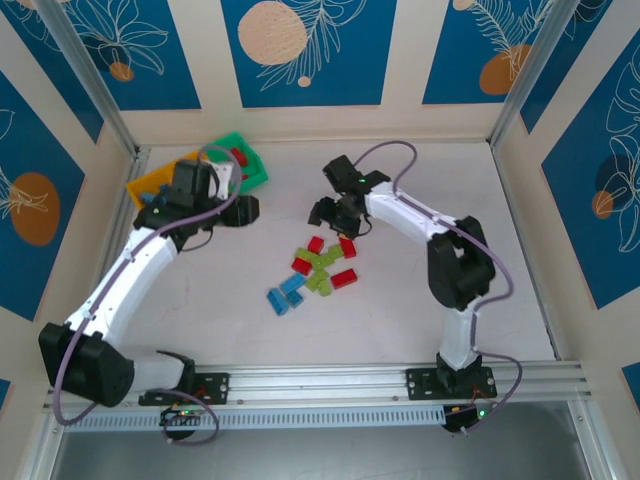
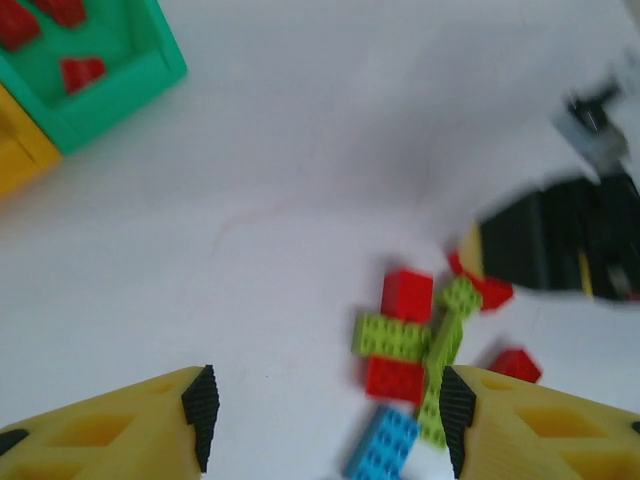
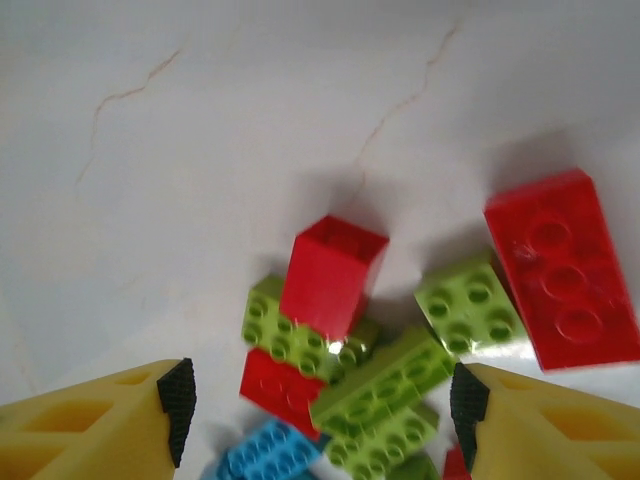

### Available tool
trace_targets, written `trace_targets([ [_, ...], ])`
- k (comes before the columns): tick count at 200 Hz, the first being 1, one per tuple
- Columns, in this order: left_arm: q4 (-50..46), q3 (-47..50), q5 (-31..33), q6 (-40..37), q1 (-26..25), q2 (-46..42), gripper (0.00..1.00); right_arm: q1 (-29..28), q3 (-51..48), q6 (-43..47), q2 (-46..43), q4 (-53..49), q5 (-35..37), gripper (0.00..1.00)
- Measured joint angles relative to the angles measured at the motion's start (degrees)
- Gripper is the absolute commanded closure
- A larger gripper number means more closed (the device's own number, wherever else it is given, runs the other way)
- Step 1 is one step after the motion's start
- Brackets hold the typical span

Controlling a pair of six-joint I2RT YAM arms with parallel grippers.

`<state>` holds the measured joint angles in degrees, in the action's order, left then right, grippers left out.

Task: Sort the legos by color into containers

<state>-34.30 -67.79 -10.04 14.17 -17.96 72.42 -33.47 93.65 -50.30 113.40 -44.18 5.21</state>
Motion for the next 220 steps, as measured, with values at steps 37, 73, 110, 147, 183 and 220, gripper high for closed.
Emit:
trace_targets([
  [37,-2.78,3.39,3.28,-3.56,-0.39,-5.60,0.33,-1.90,8.63,-2.25,10.16,-4.72,2.58,0.30],
  [73,-2.62,3.39,5.44,-4.22,-0.39,-6.95,0.30,-2.95,11.39,-2.91,14.29,-7.67,3.45,0.38],
  [110,-2.56,3.41,7.91,-3.78,-0.39,-4.70,0.30,-3.56,13.00,-3.72,16.20,-8.24,4.15,0.50],
  [147,-2.62,3.41,10.47,-3.63,-0.39,-4.09,0.29,-3.72,13.40,-3.96,16.61,-8.52,5.20,0.67],
  [183,-3.63,3.41,14.36,-3.45,-0.39,-4.28,0.26,-3.93,13.60,-3.72,14.88,-5.88,6.47,0.71],
  [220,-3.21,5.81,15.28,-2.34,-0.39,-8.63,0.15,-4.66,13.11,-2.08,7.45,6.05,8.11,0.74],
])
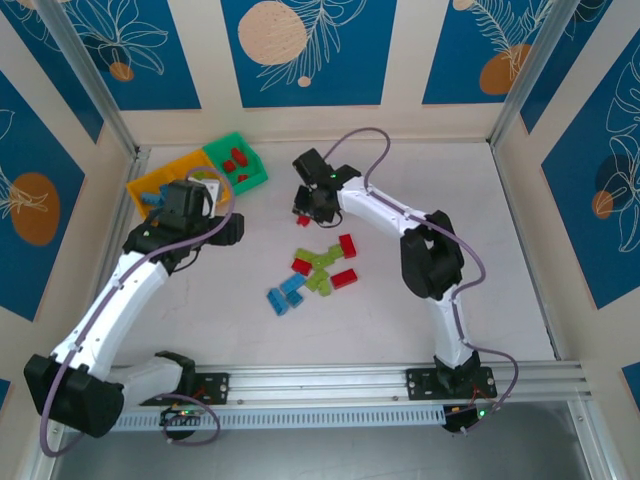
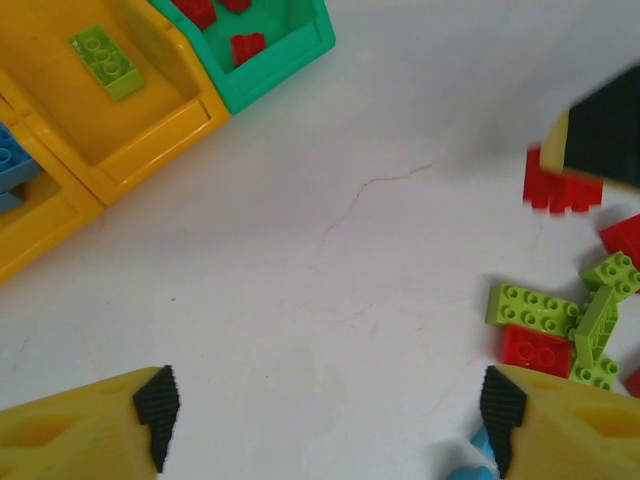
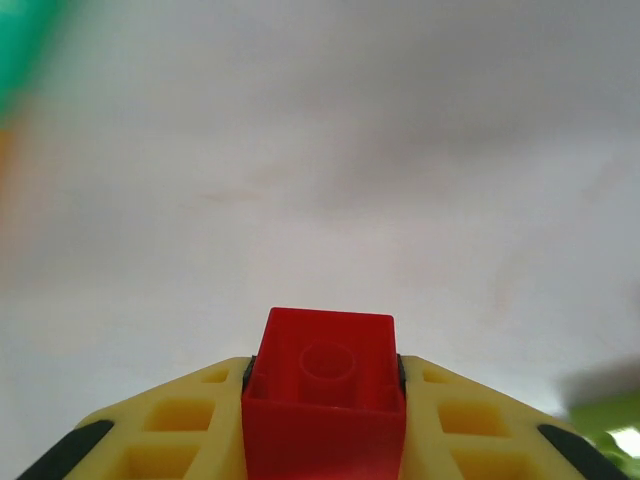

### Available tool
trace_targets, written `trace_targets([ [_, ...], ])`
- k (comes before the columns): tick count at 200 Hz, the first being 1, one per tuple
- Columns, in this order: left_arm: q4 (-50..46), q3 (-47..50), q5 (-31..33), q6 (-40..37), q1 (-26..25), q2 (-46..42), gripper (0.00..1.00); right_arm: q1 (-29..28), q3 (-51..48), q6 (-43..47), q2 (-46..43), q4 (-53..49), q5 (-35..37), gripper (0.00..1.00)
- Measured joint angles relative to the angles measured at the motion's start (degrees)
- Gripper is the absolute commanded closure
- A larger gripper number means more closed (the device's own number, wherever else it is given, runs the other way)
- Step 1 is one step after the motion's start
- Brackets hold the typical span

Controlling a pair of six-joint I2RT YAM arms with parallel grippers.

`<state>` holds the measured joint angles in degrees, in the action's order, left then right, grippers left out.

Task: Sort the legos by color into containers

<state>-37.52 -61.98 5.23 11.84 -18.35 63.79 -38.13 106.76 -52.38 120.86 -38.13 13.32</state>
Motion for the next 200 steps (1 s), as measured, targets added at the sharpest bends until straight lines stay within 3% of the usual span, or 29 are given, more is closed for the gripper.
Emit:
trace_targets([
  [40,-0.02,0.61,0.00,0.70,0.00,-1.42,0.13,0.37,4.52,3.80,3.23,18.43,-2.25,0.74],
  [72,-0.24,0.81,0.00,1.22,0.00,-1.51,0.13,0.94,16.41,6.93,16.61,28.44,-3.61,0.73],
  [113,-0.33,0.98,0.11,1.27,0.00,-1.36,0.12,1.07,40.92,13.79,37.75,32.68,-5.05,0.71],
  [137,-0.52,0.98,0.85,1.16,0.00,-0.39,0.13,0.94,47.17,19.19,43.25,34.38,-5.38,0.67],
  [162,-0.70,0.98,0.85,1.11,0.00,1.33,0.13,0.85,47.21,24.24,43.65,36.61,-5.44,0.56],
  [182,-0.70,0.98,0.83,1.11,0.00,2.67,0.13,0.85,47.98,27.04,43.95,39.76,-6.27,0.30],
  [200,-0.66,0.98,0.83,1.14,0.00,3.32,0.13,1.01,50.51,29.07,45.24,42.07,-7.58,0.28],
])
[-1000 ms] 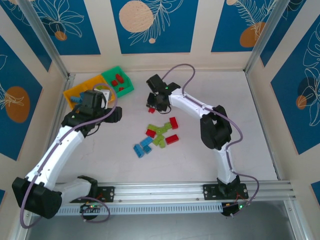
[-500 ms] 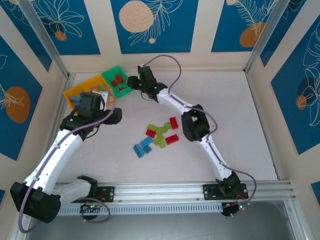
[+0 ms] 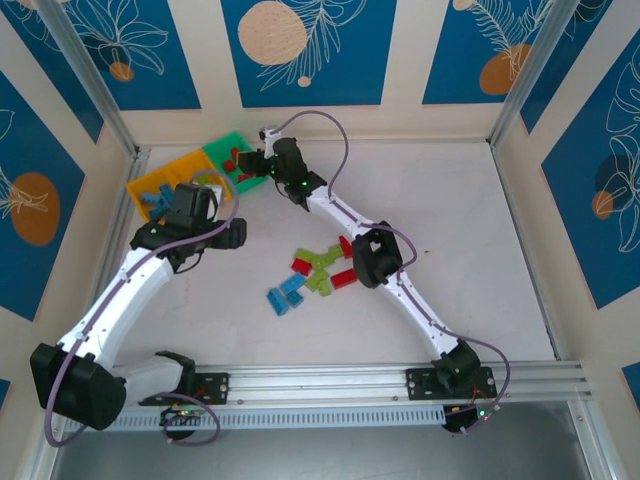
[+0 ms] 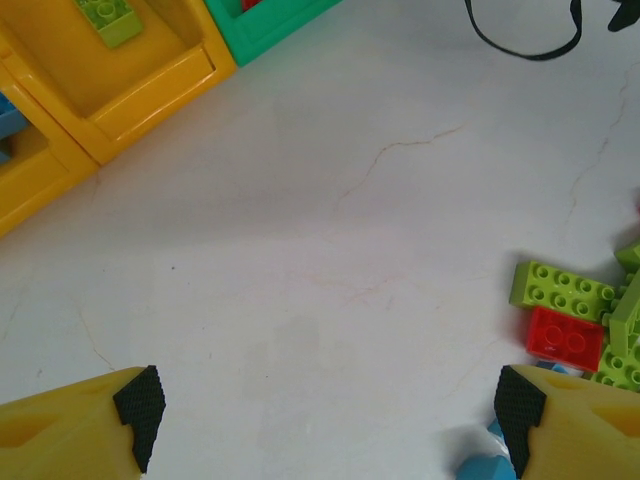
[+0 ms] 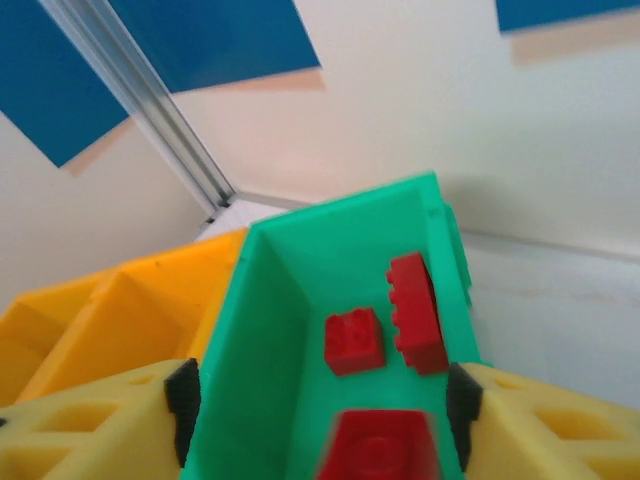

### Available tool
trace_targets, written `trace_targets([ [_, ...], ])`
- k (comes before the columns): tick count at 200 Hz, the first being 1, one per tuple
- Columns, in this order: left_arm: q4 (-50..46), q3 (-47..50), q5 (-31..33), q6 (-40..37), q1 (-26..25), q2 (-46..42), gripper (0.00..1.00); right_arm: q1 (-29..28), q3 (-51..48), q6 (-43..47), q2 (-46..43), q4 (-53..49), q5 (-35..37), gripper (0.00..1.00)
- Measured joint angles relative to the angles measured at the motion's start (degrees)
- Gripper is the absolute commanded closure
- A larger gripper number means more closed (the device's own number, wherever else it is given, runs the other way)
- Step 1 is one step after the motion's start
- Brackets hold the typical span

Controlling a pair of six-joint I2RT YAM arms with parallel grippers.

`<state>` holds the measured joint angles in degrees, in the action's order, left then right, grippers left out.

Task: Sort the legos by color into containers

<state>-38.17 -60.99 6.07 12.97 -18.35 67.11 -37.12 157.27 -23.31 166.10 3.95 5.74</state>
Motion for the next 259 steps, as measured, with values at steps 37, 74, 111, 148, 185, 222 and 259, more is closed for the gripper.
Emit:
trace_targets([
  [37,0.02,-0.04,0.00,0.63,0.00,1.20,0.13,0.50,-0.61,-0.42,-0.35,1.03,-2.64,0.27],
  [74,0.04,-0.15,-0.66,2.95,0.00,1.97,0.13,1.22,-14.97,-1.40,-10.86,-4.46,-5.62,0.22],
  [111,1.14,0.22,-5.29,6.54,-0.70,1.97,0.12,3.50,-33.68,-5.66,-32.26,-14.75,-9.44,0.21],
  [148,0.85,1.01,-9.03,9.22,-7.10,4.48,0.13,8.26,-52.39,-7.15,-56.63,-23.08,-12.04,0.21],
  [185,-3.80,1.14,-10.12,13.44,-13.64,14.78,0.13,9.68,-70.69,-7.63,-73.61,-30.80,-11.15,0.21],
  [222,-6.58,2.23,-11.30,16.70,-17.51,22.49,0.12,9.33,-79.82,-9.75,-76.17,-37.48,-9.92,0.21],
  [259,-8.59,2.23,-13.14,17.20,-18.18,27.91,0.18,9.99,-81.64,-11.89,-76.17,-39.93,-9.60,0.21],
])
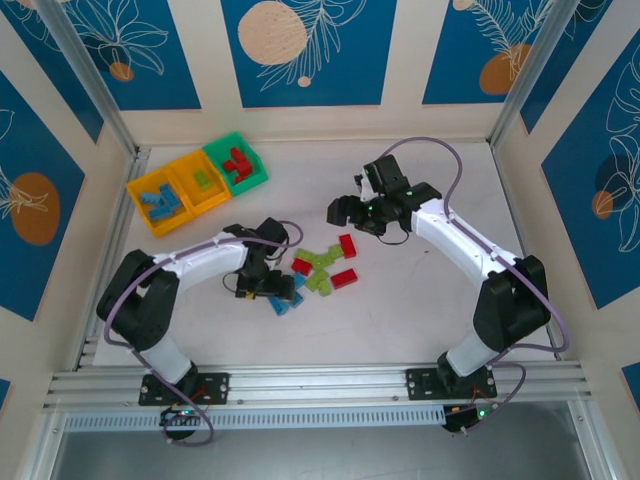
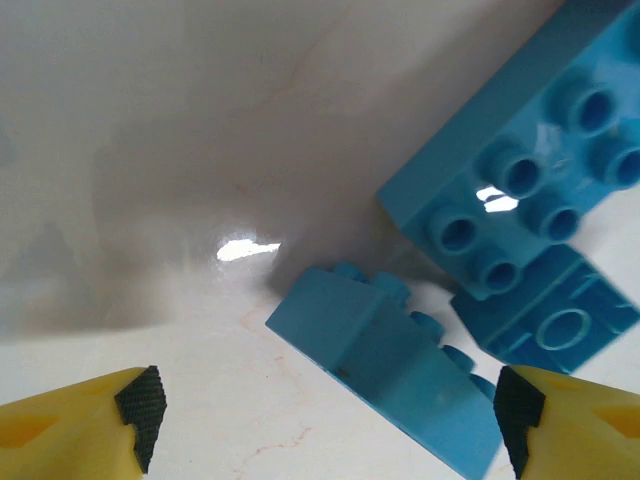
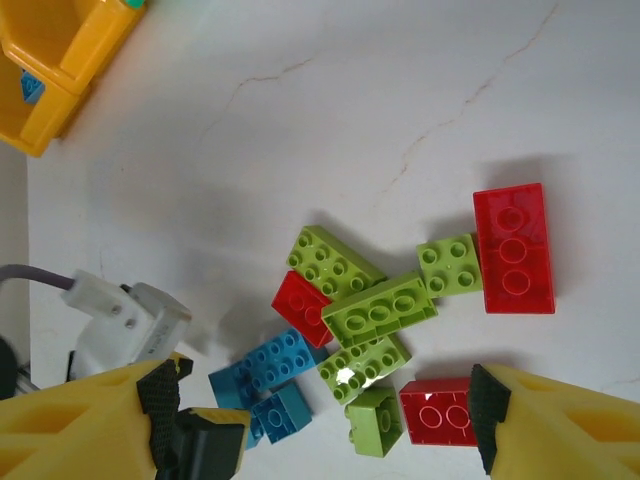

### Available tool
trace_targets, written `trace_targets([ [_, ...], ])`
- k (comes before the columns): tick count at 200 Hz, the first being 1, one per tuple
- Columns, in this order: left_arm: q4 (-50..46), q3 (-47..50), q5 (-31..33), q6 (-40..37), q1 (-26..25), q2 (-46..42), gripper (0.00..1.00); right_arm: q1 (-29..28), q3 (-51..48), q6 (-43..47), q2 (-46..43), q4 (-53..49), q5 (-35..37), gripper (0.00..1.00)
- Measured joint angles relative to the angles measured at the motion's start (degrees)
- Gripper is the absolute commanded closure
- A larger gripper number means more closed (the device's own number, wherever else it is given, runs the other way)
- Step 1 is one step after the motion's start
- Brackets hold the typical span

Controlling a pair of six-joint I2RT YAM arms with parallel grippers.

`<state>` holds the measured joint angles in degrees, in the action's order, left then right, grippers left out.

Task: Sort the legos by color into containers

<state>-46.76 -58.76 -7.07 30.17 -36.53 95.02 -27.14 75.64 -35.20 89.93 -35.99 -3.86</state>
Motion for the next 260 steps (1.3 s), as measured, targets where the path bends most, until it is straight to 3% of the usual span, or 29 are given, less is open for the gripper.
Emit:
trace_targets([
  [37,-1.62,0.02,-0.46,1.31,-0.02,3.04,0.32,0.11,0.13,-0.44,0.00,-0.74,0.00,0.21],
  [90,-1.73,0.66,2.78,1.07,-0.02,3.65,0.63,0.11,0.13,-1.20,-0.02,-1.73,0.26,0.21],
  [130,-1.70,2.08,5.05,-0.70,2.27,-2.97,0.68,0.11,0.31,-1.25,-0.04,-2.60,0.44,0.22],
  [150,-2.21,-0.52,5.07,-2.34,9.68,-8.28,0.68,0.11,0.66,-1.29,-0.07,-2.62,0.50,0.22],
  [176,-1.90,-11.50,4.96,-5.75,24.15,-8.09,0.69,0.09,0.90,-1.66,-0.09,-2.23,0.55,0.21],
  [201,0.24,-24.33,5.25,-7.69,35.80,-1.25,0.70,-0.02,0.90,-2.05,-0.09,-2.19,0.66,0.22],
  [229,2.45,-35.91,5.07,-7.50,44.92,9.42,0.68,-0.17,0.90,-2.45,-0.22,-2.14,0.72,0.21],
  [260,1.25,-49.05,4.11,-5.88,52.04,22.05,0.55,-0.24,0.87,-2.56,-1.20,-1.77,0.87,0.21],
])
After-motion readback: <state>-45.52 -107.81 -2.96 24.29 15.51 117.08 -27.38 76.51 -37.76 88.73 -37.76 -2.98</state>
